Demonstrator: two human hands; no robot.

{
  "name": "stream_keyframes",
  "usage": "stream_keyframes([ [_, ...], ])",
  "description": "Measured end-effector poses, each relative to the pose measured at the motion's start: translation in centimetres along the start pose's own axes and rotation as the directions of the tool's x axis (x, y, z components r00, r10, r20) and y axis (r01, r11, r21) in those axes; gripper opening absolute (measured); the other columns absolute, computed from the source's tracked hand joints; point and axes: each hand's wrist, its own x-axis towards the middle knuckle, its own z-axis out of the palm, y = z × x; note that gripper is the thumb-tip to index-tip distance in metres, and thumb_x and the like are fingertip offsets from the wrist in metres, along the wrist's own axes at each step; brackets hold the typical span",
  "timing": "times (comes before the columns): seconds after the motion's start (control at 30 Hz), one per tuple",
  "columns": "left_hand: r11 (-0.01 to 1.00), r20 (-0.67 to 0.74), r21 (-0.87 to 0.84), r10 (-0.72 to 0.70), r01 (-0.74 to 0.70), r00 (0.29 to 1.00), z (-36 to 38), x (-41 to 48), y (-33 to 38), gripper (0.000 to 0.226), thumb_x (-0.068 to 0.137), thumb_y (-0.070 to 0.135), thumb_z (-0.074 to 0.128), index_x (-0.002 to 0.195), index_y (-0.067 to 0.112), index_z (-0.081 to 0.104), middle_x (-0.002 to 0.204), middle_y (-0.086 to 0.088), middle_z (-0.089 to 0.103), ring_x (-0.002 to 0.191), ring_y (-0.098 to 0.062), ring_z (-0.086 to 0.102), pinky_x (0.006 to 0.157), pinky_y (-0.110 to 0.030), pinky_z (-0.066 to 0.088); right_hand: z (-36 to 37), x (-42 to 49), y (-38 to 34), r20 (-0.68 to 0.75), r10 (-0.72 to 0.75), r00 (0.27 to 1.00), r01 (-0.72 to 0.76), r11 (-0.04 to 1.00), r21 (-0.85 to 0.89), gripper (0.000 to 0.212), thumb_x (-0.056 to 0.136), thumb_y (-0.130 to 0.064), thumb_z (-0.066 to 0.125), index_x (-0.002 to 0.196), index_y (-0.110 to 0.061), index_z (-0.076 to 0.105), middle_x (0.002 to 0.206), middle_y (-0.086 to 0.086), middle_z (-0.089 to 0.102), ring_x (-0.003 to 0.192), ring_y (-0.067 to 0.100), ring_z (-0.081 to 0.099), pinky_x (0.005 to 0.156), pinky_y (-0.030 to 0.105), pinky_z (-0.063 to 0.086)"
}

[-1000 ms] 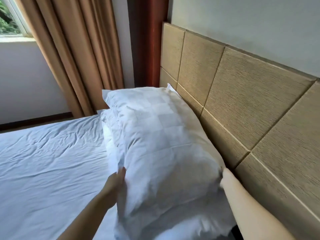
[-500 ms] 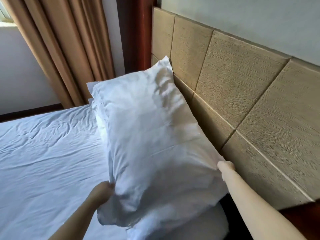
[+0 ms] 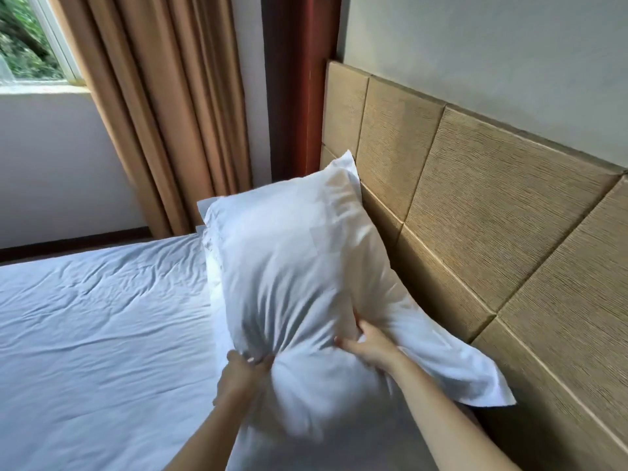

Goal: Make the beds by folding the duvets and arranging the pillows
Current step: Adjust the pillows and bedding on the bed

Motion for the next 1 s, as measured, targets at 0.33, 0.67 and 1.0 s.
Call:
stream_keyframes([
  [0.33,0.818,0.053,0.555,-0.216,0.151,0.975,-2.5,2.7,-6.2,0.051,0.094,0.049,0.025,0.127,0.022,0.053,0.137,-0.006,0.050,0.125,-0.027,0.047,0.103,-0.041,0.033,-4.2,1.3,1.5,-0.219,0.132,0.967,-0.189,0.946,-0.263,0.112,0.061,-0.083,0.056,0.148,-0.043,-0.002,0.157,-0.001,0.017,0.142,0.027,0.022,0.115,0.045,0.020],
  [0.67,0.836,0.322,0.545,-0.131,-0.071,0.938,-4.2,4.2,-1.7,0.037,0.101,0.032,0.035,0.119,0.006,0.055,0.077,-0.005,0.053,0.080,-0.023,0.065,0.081,-0.030,0.054,-7.9,5.4,5.2,-0.631,0.304,0.713,-0.298,0.947,0.120,0.027,0.096,-0.012,0.045,0.113,-0.008,0.065,0.114,0.016,0.064,0.103,0.036,0.057,0.083,0.040,0.048],
  [1.0,0.951,-0.230,0.102,0.309,-0.293,0.923,-4.0,9.5,11.5,0.070,0.091,0.044,0.050,0.149,0.025,0.016,0.153,-0.012,0.021,0.138,-0.033,0.028,0.109,-0.052,0.028,-9.7,15.2,-4.6,-0.520,0.101,0.848,-0.108,0.994,0.018,0.052,0.095,-0.042,0.044,0.142,-0.019,0.039,0.140,0.013,0.045,0.125,0.034,0.046,0.102,0.039,0.039],
])
